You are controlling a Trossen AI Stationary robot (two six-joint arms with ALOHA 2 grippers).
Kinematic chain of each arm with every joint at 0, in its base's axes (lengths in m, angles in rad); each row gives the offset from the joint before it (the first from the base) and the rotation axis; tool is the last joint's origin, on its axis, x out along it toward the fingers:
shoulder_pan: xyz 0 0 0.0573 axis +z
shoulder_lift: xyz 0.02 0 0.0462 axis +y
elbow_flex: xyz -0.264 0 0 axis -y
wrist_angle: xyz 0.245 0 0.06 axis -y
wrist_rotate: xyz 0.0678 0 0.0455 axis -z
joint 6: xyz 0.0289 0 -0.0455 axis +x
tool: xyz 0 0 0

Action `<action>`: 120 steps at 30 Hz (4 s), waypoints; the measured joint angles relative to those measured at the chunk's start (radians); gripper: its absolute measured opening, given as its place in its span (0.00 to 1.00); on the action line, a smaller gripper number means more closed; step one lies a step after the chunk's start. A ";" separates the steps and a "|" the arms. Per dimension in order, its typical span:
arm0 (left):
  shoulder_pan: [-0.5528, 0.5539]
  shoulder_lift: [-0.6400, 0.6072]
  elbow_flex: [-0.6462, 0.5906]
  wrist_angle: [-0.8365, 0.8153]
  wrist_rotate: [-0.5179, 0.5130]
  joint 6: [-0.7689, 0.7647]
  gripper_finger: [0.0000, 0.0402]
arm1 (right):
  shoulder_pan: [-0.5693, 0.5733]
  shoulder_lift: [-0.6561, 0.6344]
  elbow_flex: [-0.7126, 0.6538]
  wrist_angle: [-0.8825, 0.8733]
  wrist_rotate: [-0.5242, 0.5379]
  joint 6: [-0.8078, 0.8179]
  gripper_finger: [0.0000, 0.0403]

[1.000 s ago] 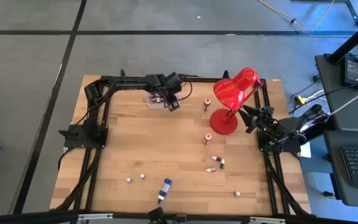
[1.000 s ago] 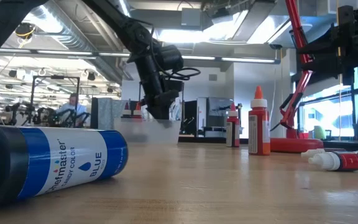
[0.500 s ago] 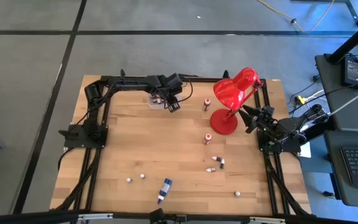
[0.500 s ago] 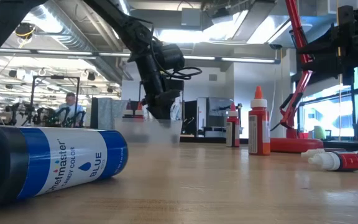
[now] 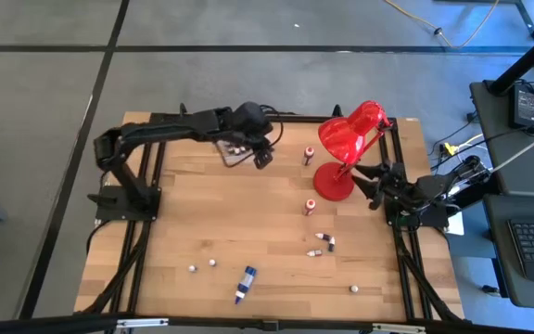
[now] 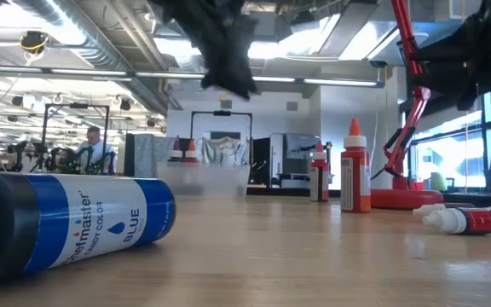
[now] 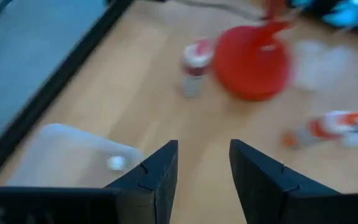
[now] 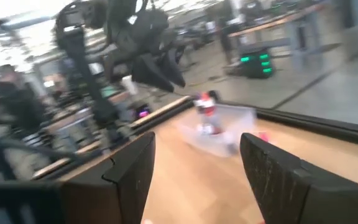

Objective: Pick & Place food coloring
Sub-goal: Put the large orange food coloring bottle into the transparent bin

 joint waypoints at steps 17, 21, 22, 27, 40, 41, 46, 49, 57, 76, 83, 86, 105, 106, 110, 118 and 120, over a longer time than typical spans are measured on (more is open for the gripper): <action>-0.466 -0.035 -0.002 -0.013 -0.184 -0.217 0.35 | 0.000 0.073 0.006 0.191 -0.315 -0.081 0.59; -0.529 -0.035 -0.002 -0.037 -0.285 -0.311 0.35 | 0.000 0.168 0.083 0.193 -0.354 -0.111 0.59; -0.540 -0.035 -0.002 -0.045 -0.305 -0.337 0.35 | 0.000 0.198 0.108 0.195 -0.361 -0.131 0.59; -0.582 -0.035 -0.002 -0.045 -0.346 -0.398 0.35 | 0.000 0.368 0.277 0.102 -0.387 -0.238 0.59; -0.605 -0.029 -0.002 -0.042 -0.420 -0.408 0.35 | -0.005 0.804 0.615 -0.411 -0.379 -0.049 0.59; -0.605 -0.029 -0.002 -0.043 -0.420 -0.408 0.35 | -0.007 0.835 0.615 -0.417 -0.379 -0.037 0.59; -0.605 -0.029 -0.002 -0.043 -0.420 -0.417 0.35 | -0.022 0.992 0.615 -0.412 -0.379 0.001 0.59; -0.605 -0.029 -0.002 -0.043 -0.420 -0.417 0.35 | -0.041 1.075 0.615 -0.411 -0.379 0.030 0.59; -0.605 -0.029 -0.002 -0.043 -0.419 -0.423 0.35 | -0.119 1.232 0.615 -0.369 -0.439 0.094 0.59; -0.605 -0.029 -0.002 -0.049 -0.411 -0.423 0.35 | -0.212 1.353 0.615 -0.262 -0.536 0.050 0.51; -0.605 -0.029 -0.002 -0.081 -0.411 -0.423 0.35 | -0.212 1.353 0.615 -0.296 -0.536 0.072 0.31; -0.605 -0.029 -0.002 -0.087 -0.411 -0.423 0.35 | -0.212 1.353 0.615 -0.295 -0.535 0.072 0.30; -0.620 -0.030 -0.002 -0.087 -0.313 -0.435 0.35 | -0.230 1.353 0.614 0.063 -0.544 0.075 0.30; -0.628 -0.030 -0.002 -0.069 -0.313 -0.423 0.35 | -0.238 1.353 0.614 0.080 -0.544 0.057 0.30; -0.652 -0.030 -0.002 -0.016 -0.313 -0.390 0.35 | -0.286 1.366 0.614 0.127 -0.570 0.037 0.31; -0.657 -0.030 -0.002 -0.003 -0.320 -0.389 0.35 | -0.352 1.521 0.735 0.167 -0.671 -0.048 0.31; -0.655 -0.030 -0.002 -0.005 -0.320 -0.389 0.35 | -0.358 1.582 0.805 0.160 -0.681 -0.090 0.31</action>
